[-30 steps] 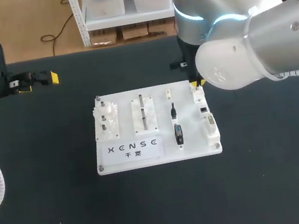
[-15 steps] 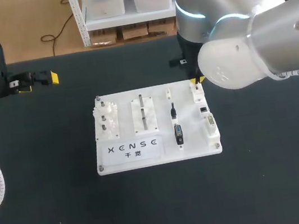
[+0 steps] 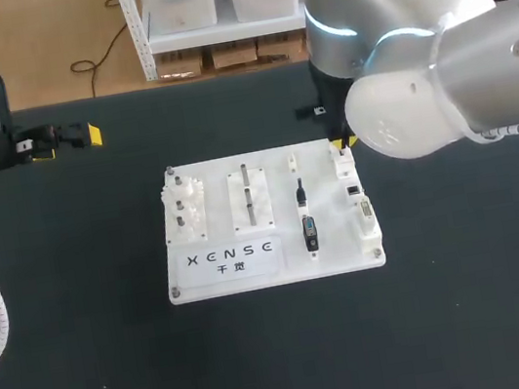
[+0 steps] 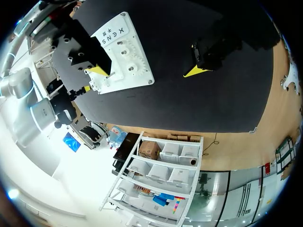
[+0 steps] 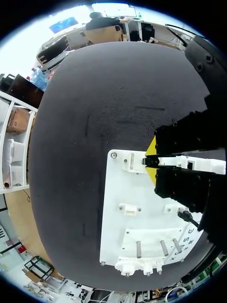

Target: Insert the USB connector, Ethernet cable, and multi-pin plug into their matching sockets one by one.

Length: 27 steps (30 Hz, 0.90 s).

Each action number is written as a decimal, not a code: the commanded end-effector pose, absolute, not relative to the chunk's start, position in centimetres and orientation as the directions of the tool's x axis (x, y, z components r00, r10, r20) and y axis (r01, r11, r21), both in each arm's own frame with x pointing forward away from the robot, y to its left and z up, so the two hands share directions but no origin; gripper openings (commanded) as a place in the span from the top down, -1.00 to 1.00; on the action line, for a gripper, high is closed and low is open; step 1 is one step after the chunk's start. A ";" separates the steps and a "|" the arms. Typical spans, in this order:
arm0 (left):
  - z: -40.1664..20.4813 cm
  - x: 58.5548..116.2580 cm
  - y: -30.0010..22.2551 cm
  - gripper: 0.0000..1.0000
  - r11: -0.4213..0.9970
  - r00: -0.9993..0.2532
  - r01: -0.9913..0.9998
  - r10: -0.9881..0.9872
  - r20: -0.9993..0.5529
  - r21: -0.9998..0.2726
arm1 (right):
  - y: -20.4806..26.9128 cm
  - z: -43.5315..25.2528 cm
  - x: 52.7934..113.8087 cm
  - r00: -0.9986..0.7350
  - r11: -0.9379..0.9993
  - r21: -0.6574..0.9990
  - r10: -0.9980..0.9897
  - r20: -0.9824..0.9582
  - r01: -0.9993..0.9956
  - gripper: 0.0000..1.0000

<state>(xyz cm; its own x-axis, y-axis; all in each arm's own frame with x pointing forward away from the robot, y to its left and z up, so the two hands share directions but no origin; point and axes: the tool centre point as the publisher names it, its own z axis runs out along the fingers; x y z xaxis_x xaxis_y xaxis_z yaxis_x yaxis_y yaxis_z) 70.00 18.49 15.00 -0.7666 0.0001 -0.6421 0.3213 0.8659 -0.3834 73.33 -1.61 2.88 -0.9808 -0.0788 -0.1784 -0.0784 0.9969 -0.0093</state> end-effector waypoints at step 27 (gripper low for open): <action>15.0 70.0 18.5 -1.00 0.866 -0.767 0.321 0.000 -0.642 -0.383 | -1.7 2.0 72.9 -0.986 0.998 -0.006 -0.065 -0.156 -0.065 1.00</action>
<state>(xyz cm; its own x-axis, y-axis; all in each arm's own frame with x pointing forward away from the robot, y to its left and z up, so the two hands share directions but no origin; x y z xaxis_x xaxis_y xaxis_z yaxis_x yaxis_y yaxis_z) 70.00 18.49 15.00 -0.7666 0.0001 -0.6421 0.3213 0.8659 -0.3834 72.90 -1.54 2.45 -0.9844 -0.0699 -0.1614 -0.0692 0.9976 -0.0100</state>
